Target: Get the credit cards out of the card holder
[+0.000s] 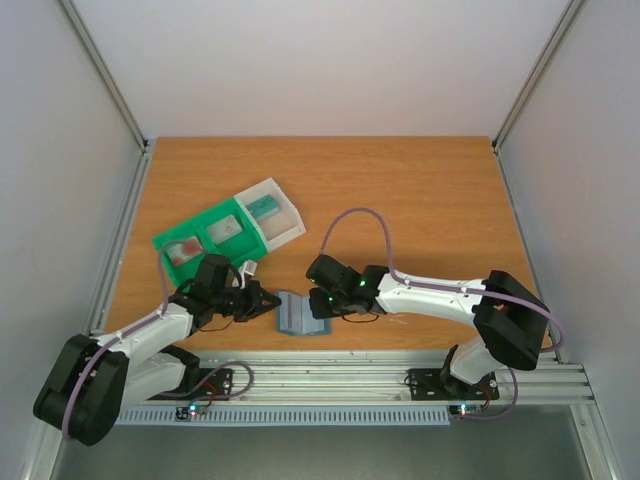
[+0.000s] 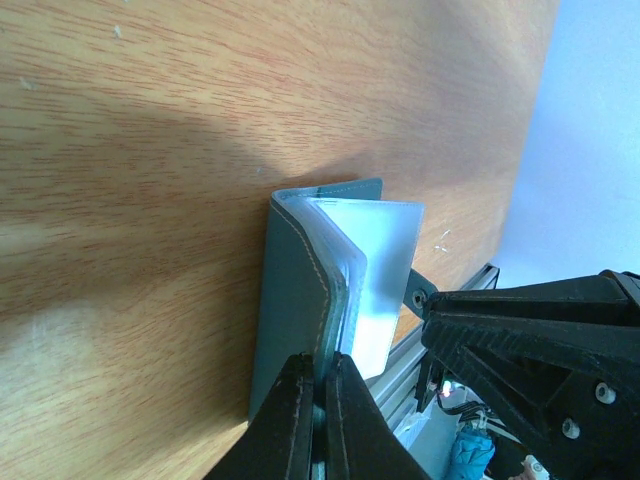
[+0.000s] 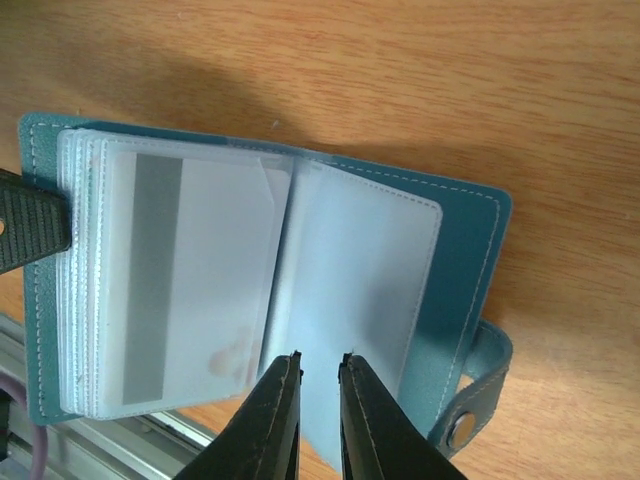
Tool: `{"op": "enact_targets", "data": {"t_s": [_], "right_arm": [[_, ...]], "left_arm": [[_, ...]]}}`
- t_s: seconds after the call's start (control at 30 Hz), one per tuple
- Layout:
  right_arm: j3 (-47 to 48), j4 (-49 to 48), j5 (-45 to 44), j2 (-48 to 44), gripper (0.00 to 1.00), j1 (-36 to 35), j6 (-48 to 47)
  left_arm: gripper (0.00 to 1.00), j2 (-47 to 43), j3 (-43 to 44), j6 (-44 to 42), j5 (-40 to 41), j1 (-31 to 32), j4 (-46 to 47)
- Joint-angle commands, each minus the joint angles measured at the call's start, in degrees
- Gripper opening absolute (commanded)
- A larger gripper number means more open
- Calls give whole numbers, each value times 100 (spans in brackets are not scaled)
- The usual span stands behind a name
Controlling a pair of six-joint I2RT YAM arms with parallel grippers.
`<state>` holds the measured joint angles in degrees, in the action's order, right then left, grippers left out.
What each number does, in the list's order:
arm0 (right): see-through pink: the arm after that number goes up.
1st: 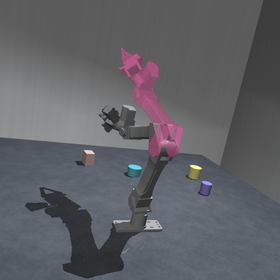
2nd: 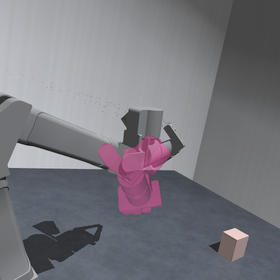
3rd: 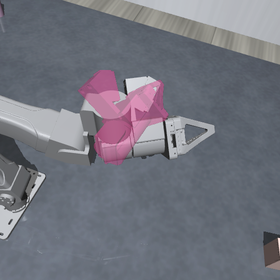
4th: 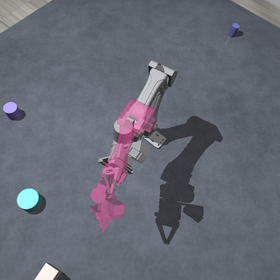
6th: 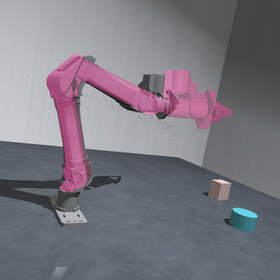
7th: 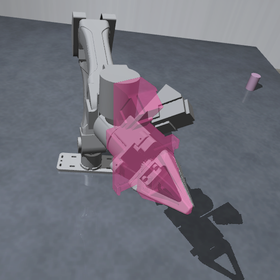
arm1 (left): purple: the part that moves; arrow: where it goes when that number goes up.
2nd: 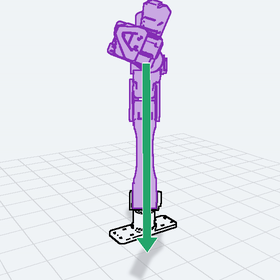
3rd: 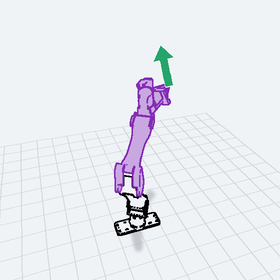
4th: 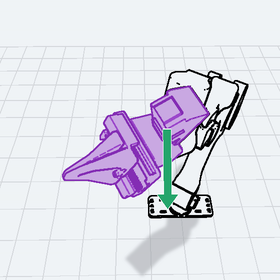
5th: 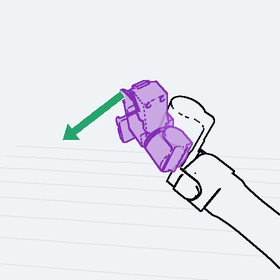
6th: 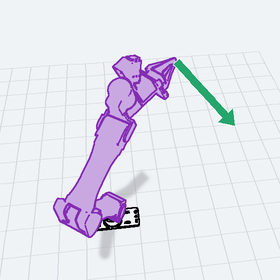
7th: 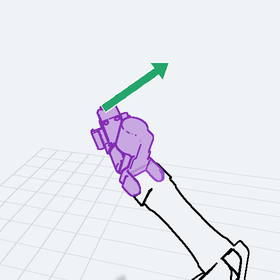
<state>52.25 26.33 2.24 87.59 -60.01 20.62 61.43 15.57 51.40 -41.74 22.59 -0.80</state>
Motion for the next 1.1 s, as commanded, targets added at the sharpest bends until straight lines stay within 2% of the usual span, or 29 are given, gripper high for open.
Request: {"op": "enact_targets", "data": {"t_s": [0.0, 0.17, 0.53, 0.67, 0.77, 0.83, 0.9, 1.07], "right_arm": [[-79, -341, 214, -2, 14, -29, 29], [-109, -408, 157, 336, 18, -28, 57], [-105, -60, -205, 821, 13, -2, 114], [-138, -22, -404, 658, 13, -2, 117], [-147, -146, -191, 443, 13, -2, 67], [-187, -333, 81, 304, 13, -8, 57], [-206, -544, 321, 212, 16, -12, 54], [-148, -958, 765, 229, 27, -20, 188]], "left_arm": [[0, -39, -31, -104, -10, 26, 115], [0, 11, -27, -129, 26, 26, 120], [1, 142, -63, -187, 68, 26, 155], [6, 137, -63, -191, 99, 26, 129], [15, 83, -33, -191, 165, 26, -86], [17, 18, -20, -206, 207, 26, -169], [16, -49, -11, -209, 220, 26, -208], [3, -54, -2, -175, 96, 26, -118]]}}
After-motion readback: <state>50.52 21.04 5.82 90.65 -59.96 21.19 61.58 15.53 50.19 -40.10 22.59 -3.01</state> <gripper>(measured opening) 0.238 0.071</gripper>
